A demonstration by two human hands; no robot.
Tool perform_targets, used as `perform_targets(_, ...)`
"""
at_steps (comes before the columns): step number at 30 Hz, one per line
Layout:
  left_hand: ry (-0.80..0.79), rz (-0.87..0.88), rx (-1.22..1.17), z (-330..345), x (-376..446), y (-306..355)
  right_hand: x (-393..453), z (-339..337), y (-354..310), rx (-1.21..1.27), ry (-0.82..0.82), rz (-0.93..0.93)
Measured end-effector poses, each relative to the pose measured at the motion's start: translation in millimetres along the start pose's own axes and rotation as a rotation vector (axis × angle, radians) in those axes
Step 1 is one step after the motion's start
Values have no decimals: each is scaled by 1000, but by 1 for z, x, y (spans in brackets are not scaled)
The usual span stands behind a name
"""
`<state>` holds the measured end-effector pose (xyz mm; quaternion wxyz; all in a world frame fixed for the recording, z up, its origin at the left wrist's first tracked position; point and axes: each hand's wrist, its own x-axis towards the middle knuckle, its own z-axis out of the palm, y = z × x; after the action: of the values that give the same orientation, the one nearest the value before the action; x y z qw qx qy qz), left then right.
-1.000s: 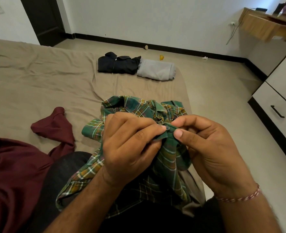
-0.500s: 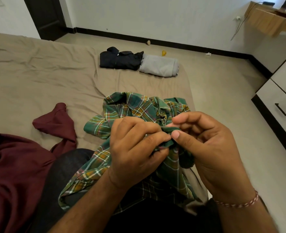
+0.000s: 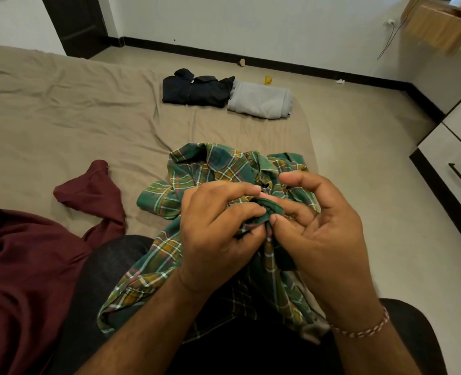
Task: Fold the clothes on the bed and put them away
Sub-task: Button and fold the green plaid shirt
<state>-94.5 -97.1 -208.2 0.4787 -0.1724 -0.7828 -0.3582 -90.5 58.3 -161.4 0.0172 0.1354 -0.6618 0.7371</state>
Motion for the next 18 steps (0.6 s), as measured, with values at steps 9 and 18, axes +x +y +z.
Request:
perform_targets(9,-54,14,-32,1,-2,-6,3,-5,5,-299,-69,-170)
perform_targets(18,31,-12,-43,3,-4,-2,4,-6,14,-299,-4,-162)
